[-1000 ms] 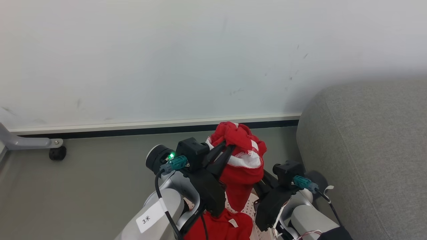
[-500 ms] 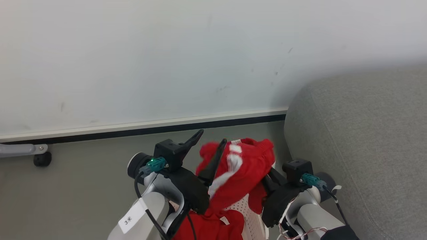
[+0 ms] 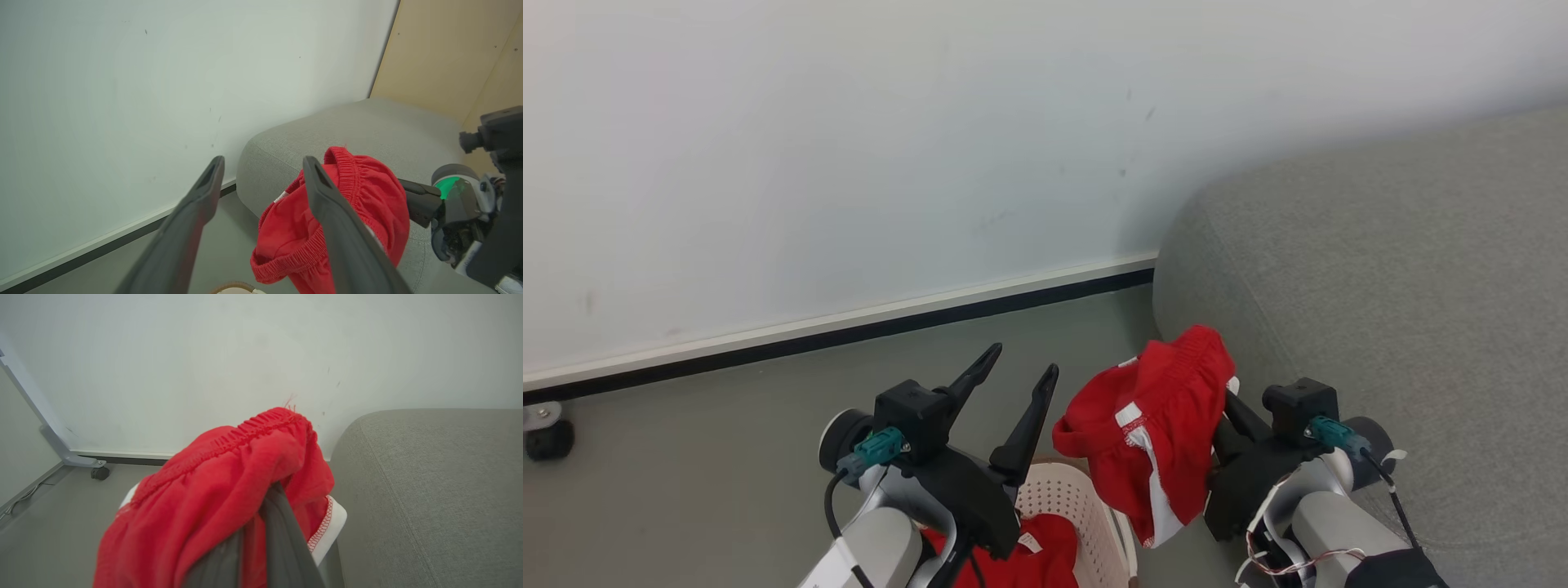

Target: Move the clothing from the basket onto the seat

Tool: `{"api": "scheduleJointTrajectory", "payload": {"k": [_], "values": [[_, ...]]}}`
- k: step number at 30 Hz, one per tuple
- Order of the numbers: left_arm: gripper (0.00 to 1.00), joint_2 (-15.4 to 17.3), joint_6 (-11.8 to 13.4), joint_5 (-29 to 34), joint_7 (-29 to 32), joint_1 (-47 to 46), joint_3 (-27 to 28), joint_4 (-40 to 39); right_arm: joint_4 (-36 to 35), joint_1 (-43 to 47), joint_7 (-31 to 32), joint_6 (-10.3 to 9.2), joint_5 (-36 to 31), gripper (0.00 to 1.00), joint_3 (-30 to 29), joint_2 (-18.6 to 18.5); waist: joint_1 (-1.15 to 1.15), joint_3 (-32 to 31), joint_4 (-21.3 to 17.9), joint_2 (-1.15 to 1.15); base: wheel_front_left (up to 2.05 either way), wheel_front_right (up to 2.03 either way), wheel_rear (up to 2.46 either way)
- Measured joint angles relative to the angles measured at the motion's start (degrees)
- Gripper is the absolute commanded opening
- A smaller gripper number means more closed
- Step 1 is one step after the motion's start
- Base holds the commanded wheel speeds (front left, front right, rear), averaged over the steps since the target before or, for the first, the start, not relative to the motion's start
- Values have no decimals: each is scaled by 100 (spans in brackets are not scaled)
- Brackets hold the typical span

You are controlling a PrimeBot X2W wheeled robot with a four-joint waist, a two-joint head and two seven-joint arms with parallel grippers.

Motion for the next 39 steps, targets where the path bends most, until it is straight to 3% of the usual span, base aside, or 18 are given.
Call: {"api": "scheduleJointTrajectory", "payload": {"k": [14, 27, 33, 39], "values": [[100, 42, -40, 52, -85, 354, -230, -47, -700, 389, -1, -255, -120, 0, -348, -482, 0, 23, -951, 0, 0, 0, 0], [100, -55, -47, 231, -75, 411, -434, -91, -1324, 438, -1, -313, -218, 0, -630, -827, -1, 186, -1952, 0, 0, 0, 0], [100, -46, -51, 244, -26, 324, -475, -80, -1472, 426, -1, -348, -216, 0, -717, -857, -1, 434, -2115, 0, 0, 0, 0], [100, 34, -42, 279, 8, 269, -432, -146, -1489, -69, -1, -209, -218, 0, -823, -912, 0, 663, -2145, 0, 0, 0, 0]]}}
